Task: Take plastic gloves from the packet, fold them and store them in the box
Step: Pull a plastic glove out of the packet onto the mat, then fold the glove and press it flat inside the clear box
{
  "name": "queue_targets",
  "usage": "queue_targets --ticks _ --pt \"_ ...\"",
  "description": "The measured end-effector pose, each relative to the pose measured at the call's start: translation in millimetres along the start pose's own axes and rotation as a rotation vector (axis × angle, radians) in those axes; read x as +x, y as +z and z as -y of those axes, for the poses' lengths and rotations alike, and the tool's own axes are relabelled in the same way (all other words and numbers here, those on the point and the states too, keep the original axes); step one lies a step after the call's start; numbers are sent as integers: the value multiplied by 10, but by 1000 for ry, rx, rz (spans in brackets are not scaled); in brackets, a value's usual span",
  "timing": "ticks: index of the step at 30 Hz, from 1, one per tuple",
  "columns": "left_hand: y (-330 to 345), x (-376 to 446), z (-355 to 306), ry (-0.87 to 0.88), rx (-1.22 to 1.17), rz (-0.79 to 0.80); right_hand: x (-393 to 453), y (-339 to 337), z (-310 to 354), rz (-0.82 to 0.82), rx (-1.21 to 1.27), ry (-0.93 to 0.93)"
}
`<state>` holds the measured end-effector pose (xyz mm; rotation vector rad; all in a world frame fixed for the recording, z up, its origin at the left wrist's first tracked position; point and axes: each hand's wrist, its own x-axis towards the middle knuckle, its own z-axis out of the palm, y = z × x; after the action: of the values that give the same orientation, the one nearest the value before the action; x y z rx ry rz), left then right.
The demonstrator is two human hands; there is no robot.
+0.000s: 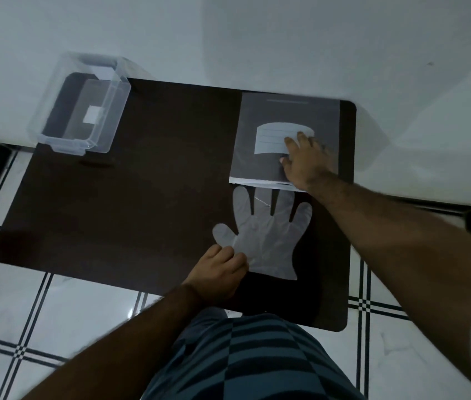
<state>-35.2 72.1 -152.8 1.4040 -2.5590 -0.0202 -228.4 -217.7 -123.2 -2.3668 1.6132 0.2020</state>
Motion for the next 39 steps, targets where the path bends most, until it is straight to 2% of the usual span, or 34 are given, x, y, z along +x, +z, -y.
queue_targets --ticks 5,10,13,17,23,30,36,39 --pt "-73 -145 -54 -3 3 35 -577 173 261 -35 -17 -157" --pt "-115 -328 -56 33 -3 102 -1121 375 398 16 42 -129" --pt "-111 -403 -37 32 -10 103 -1464 504 460 -5 97 -225" --pt "-90 -520 -16 89 -31 134 -1917 713 631 2 43 -346" --pt "-165 -905 -23 33 -81 86 -2439 912 1002 38 129 -327" --pt "-310 -1387 80 -88 -109 99 -2613 1129 1397 95 91 -292" --pt "-303 -1465 180 -138 -127 113 -2621 1163 1491 36 90 -235" --pt "-309 -1388 188 -224 -224 118 -2615 1198 1502 12 93 -214"
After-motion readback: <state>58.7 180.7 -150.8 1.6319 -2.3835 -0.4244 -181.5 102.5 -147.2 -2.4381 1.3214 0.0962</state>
